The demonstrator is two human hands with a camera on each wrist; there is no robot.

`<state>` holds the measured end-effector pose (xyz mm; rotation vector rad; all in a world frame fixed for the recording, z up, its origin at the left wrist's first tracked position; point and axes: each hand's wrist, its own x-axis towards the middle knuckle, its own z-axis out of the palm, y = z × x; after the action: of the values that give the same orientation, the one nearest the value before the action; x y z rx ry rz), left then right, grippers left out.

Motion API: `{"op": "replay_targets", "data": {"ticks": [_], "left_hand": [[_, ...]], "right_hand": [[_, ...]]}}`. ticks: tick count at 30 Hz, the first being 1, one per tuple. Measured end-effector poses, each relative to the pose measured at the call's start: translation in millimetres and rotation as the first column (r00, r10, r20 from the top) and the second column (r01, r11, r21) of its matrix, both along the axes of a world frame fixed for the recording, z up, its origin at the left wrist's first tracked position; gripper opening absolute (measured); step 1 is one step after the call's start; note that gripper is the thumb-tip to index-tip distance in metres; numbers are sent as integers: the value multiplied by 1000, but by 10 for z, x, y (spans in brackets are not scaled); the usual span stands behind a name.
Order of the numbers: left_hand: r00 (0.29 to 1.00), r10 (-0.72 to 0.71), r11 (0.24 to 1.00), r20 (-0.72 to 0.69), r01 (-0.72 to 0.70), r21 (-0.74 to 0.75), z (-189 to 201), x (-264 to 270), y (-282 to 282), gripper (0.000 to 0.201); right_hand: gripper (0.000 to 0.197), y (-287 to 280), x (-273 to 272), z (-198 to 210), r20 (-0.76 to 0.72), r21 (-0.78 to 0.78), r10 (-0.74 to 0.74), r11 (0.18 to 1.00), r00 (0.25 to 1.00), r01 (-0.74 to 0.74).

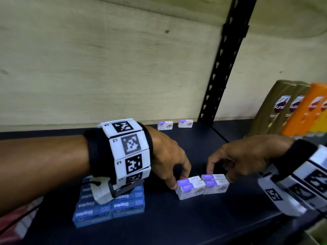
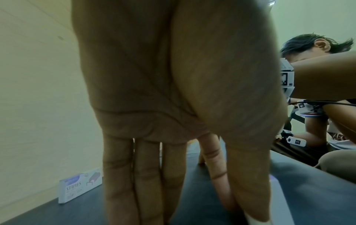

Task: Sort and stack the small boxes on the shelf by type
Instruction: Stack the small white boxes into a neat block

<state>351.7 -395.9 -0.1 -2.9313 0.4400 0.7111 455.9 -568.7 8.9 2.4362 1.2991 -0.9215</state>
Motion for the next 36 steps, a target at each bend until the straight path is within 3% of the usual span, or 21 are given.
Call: {"op": "replay_targets", "data": {"ticks": [16, 23, 32, 36], "left_hand": [[1000, 4, 1000, -4, -4, 4, -1, 7, -4, 33], [978, 198, 976, 64, -190, -110, 31, 225, 208, 21], [858, 359, 897, 367, -426, 118, 20, 806, 693, 51], [812, 410, 878, 416, -475, 62, -168, 1026, 843, 23]], "right_hand": [[47, 22, 67, -49, 46, -12, 29, 1000, 999, -28], [17, 266, 348, -8, 200, 107, -121, 989, 972, 101], [46, 797, 972, 1, 394, 224, -224, 964, 891, 143], [55, 990, 1168, -65, 434, 212, -217, 968, 874, 135]]}}
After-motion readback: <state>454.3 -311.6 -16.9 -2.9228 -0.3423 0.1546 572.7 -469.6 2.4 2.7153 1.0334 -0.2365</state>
